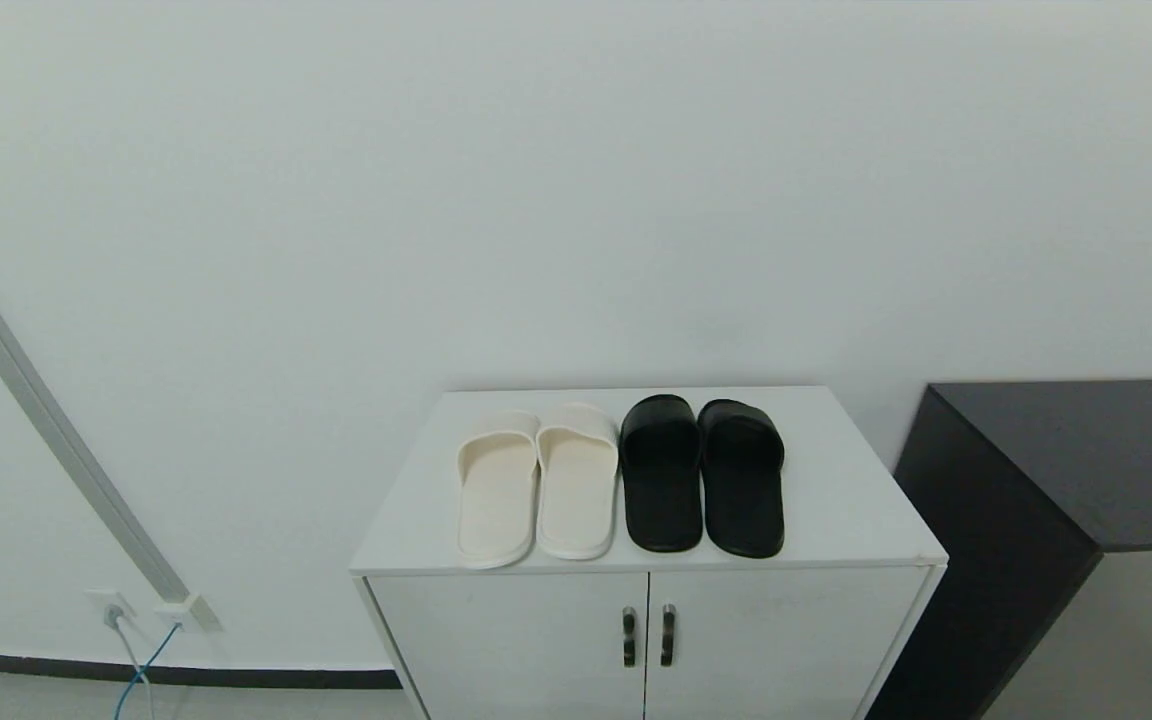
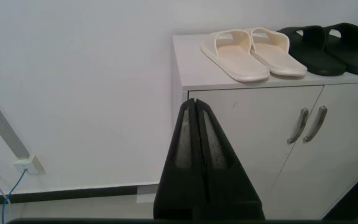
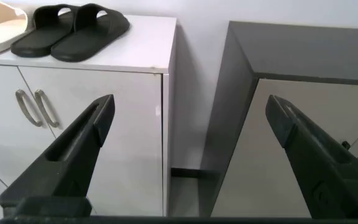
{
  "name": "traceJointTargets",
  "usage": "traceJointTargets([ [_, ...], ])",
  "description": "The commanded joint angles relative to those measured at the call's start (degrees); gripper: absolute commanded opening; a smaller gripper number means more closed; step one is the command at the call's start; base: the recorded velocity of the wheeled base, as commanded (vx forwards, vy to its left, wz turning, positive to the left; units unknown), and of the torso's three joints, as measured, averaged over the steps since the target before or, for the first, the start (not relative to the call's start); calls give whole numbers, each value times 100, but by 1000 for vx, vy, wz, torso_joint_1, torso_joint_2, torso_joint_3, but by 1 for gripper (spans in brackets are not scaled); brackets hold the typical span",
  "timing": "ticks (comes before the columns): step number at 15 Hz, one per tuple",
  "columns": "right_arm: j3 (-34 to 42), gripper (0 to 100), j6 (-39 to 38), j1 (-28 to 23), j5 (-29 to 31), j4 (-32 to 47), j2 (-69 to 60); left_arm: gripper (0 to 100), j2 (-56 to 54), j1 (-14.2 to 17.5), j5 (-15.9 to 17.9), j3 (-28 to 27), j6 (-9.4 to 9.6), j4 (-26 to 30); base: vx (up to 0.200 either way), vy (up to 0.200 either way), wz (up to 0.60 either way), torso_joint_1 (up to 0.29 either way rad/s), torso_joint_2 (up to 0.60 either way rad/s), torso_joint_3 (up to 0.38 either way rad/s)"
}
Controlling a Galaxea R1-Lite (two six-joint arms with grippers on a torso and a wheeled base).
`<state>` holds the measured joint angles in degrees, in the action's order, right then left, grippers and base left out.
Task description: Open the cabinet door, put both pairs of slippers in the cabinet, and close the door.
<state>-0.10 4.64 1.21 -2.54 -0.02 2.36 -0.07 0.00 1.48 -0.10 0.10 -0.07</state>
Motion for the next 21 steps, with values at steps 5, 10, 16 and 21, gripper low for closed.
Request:
traceJointTargets([
  [5, -1063, 100, -359, 398, -186, 2, 1873, 0, 7, 0, 2, 1, -10, -1, 0, 0, 0, 0, 0, 0],
  [10, -1265, 100, -289, 626, -740, -419, 3402, 0, 7, 9, 2, 1, 8, -1, 0, 0, 0, 0, 0, 0],
  [16, -1827, 100, -974, 3079, 790, -2863, 6654, 0, 7, 0, 2, 1, -1, -1, 0, 0, 0, 0, 0, 0],
  [21, -2908, 100, -1633, 4344, 2055, -3399, 8131, 0, 7, 0, 2, 1, -1, -1, 0, 0, 0, 0, 0, 0],
])
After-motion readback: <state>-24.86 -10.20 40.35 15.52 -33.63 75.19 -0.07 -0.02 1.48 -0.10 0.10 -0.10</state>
